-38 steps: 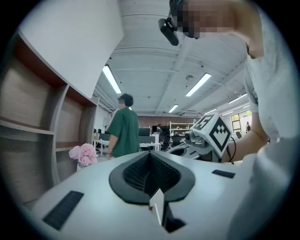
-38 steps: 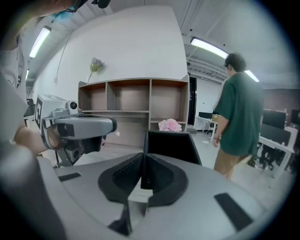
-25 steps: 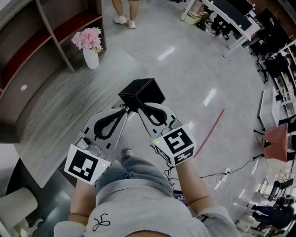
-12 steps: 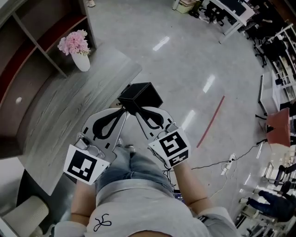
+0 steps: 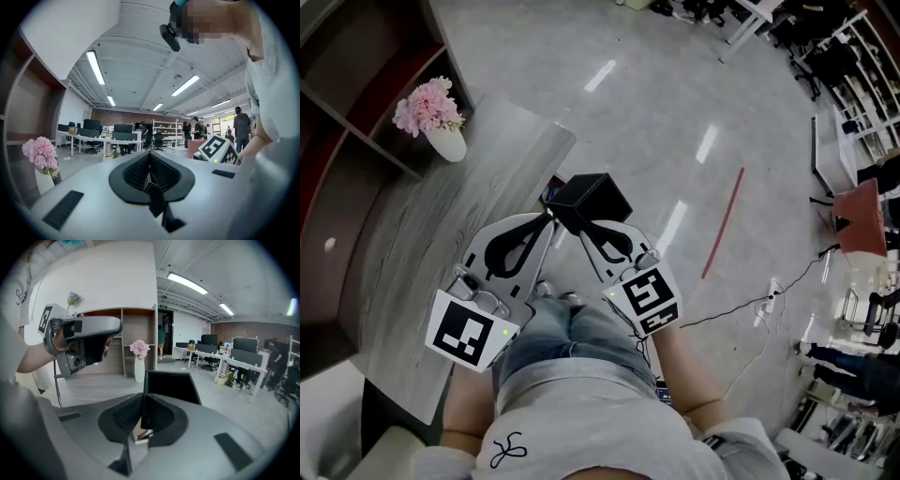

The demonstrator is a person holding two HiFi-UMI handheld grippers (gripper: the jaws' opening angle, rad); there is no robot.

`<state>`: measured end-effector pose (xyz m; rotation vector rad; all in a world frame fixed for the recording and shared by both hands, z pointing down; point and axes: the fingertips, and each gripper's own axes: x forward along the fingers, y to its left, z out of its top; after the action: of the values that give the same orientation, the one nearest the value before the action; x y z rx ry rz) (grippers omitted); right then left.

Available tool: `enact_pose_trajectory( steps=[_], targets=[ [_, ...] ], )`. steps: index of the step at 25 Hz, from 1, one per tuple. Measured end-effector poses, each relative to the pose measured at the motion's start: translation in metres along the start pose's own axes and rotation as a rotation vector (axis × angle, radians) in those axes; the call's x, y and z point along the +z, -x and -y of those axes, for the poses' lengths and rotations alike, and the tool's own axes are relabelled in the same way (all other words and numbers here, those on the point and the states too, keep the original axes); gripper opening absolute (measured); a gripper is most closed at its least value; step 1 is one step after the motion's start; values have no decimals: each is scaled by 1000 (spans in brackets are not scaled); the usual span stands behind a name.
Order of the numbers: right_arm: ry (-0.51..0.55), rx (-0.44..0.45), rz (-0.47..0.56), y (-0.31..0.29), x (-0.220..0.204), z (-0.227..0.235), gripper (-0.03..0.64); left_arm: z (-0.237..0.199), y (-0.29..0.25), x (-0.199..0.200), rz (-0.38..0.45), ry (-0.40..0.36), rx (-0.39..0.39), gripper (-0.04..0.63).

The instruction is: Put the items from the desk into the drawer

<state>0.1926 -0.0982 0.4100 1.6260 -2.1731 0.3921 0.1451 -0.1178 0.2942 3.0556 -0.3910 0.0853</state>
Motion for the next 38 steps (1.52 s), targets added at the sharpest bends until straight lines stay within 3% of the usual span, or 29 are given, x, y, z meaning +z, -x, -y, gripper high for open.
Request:
enact_pose_trajectory(
  steps=[12,18,38],
  targets=[
    [-1,-61,-38,-27,-30,-1,37,-20,-6,-1,32,-16,-87,11],
    [-12,-29,-68,-52,-55,8,37,-26,-18,-20,-27,19,-92,11],
    [21,132,-193,-152,-140,10,37,-41,-52,-77,-101,69,-64,11]
  ],
)
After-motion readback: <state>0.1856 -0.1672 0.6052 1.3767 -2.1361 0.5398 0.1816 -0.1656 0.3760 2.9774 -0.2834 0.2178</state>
